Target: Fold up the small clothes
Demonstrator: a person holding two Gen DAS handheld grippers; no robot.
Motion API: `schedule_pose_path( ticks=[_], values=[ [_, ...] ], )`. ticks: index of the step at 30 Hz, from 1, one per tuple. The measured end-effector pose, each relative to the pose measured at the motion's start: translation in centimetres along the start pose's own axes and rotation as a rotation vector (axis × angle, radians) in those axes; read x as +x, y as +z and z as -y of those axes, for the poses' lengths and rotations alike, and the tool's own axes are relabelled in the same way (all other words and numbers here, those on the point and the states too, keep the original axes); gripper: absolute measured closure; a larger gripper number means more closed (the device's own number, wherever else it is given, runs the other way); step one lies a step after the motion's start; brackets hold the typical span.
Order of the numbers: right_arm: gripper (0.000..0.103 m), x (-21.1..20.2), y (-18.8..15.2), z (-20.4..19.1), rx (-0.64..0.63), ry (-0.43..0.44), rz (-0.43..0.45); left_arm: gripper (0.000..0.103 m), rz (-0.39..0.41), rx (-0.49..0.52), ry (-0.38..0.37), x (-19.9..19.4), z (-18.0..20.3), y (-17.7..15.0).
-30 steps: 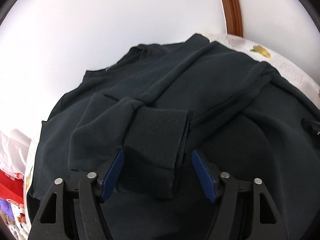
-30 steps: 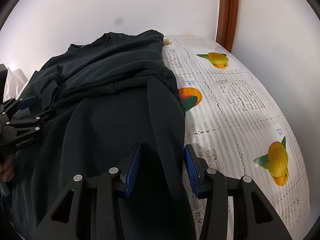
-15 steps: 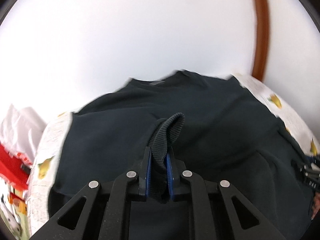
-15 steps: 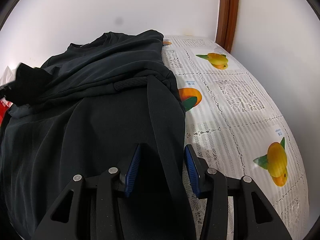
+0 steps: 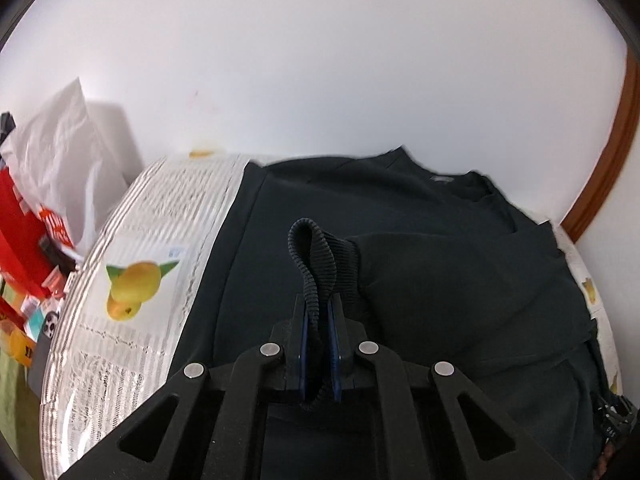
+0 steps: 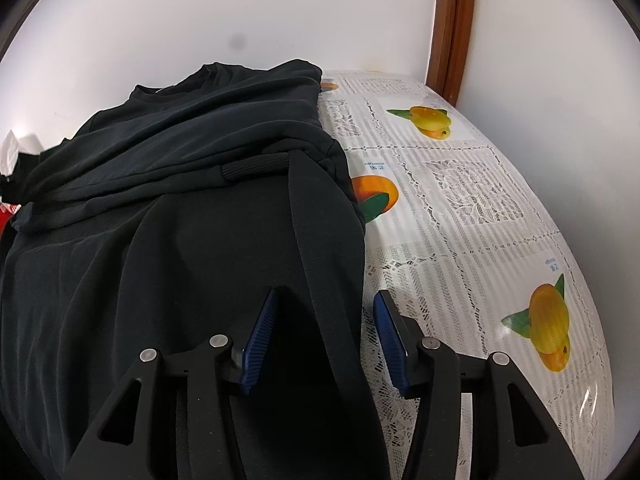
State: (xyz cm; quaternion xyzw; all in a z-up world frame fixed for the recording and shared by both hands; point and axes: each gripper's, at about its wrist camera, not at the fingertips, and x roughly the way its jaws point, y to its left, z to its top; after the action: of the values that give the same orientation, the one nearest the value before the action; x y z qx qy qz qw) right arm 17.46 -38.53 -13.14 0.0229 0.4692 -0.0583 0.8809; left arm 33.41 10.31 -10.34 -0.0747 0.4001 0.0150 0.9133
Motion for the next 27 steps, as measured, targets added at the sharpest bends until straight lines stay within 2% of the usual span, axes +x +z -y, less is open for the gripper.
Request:
schedule_pose_path(
  ticks=[4,6,12,16,22,24,26,27],
  values=[
    [0.054,0.0,0.0,0.0,0.001,0.001,0.000,0.089,-0.050,-0.021,0.034,1.4,-0.4,-0.6],
    [0.054,0.0,0.0,0.0,0.003,0.002,0.000,0.089,-0.048,-0.023,0.108,1.3,-0.8,-0.6],
    [0.050,0.1,0.0,0.1,0.006,-0.006,-0.002,0.089,-0.023,-0.007,0.115,-0.8,-1.7,-1.3],
    [0.046,0.1,0.0,0.6,0.026,0.029,-0.007,0.089,0.011,0.008,0.111,-3.5,-1.9,-2.4],
    [0.045,-1.5,-0.5,1.0,0.033,-0.005,-0.018,0.089,0.006,-0.006,0.042,-7.3,-3.0,-4.4],
    [0.045,-3.7,-1.4,1.9,0.060,-0.014,0.020,0.082,0.009,-0.006,0.040,-8.8,-3.7,-5.7],
    [0.045,-5.5,-2.5,2.9,0.089,-0.020,0.039,0.061,0.009,0.002,0.039,-9.9,-4.1,-7.3],
    [0.044,-6.2,-3.2,3.3,0.101,-0.014,0.040,0.057,0.007,0.007,0.031,-10.3,-4.3,-8.1]
  ],
)
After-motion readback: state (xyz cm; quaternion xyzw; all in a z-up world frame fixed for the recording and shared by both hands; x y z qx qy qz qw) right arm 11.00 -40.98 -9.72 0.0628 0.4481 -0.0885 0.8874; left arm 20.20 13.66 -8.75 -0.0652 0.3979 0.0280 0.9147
